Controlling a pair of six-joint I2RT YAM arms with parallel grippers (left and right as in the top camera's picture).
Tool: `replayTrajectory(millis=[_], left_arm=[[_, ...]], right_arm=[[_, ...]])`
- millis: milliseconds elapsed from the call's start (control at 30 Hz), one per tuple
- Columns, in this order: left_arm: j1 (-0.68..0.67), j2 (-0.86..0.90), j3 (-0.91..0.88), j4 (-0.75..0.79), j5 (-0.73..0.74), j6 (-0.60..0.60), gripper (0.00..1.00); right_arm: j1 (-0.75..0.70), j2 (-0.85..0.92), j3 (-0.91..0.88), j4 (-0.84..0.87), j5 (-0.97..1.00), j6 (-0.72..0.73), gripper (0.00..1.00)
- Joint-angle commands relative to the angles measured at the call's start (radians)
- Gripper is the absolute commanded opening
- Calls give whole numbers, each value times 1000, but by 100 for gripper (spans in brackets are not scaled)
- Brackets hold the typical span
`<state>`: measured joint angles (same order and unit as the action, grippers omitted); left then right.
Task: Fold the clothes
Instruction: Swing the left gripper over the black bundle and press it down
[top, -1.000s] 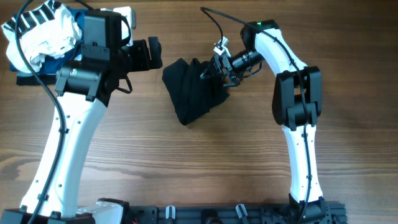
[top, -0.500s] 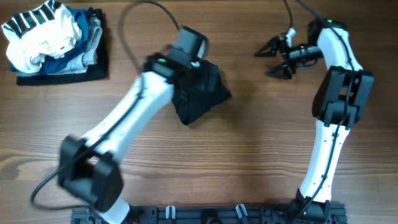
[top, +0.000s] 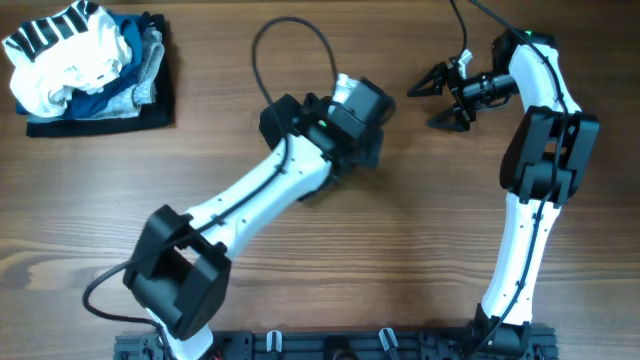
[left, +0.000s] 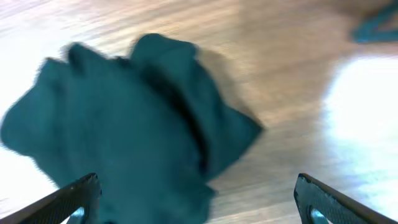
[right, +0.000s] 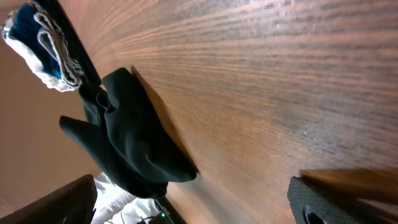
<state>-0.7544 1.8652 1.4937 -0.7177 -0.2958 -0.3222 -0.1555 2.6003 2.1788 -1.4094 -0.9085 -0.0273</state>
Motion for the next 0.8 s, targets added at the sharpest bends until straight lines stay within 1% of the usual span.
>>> replayTrajectory(millis=[0,33,67,100,167,200,300,367,467,533,633,733,767], left_arm=[[-79,71,33,-40,-157,23,99],[-93,96,52,-100,-248,-5,100],[-100,121,72,-166,-305,-27,100],[-101,150,88,-224,-316,-30,99],[-101,176,92,-264,-362,-77,99],[-101,184,92,-269,-394,-83,99],[-98,194,92,-254,-467,-75,99],[-98,194,95,-205,-472,-27,99],[-106,194,117,-179,-473,-18,99],[-108,194,127,-153,-473,32,99],[-108,194,127,-132,-488,74,100],[-122,198,128,-90,-507,150,100],[-130,206,128,-58,-507,201,99]], right_arm=[[10,27,0,-20,77,-31,100],[10,27,0,-29,77,-42,100],[10,27,0,-36,78,-53,100],[10,27,0,-41,77,-52,100],[12,27,0,-42,77,-55,100],[13,27,0,-43,77,-61,100],[13,27,0,-47,77,-75,100],[14,27,0,-47,77,-76,100],[14,27,0,-48,77,-76,100],[15,27,0,-48,77,-76,100],[15,27,0,-50,77,-77,100],[15,27,0,-55,77,-78,100],[15,27,0,-55,77,-78,100]])
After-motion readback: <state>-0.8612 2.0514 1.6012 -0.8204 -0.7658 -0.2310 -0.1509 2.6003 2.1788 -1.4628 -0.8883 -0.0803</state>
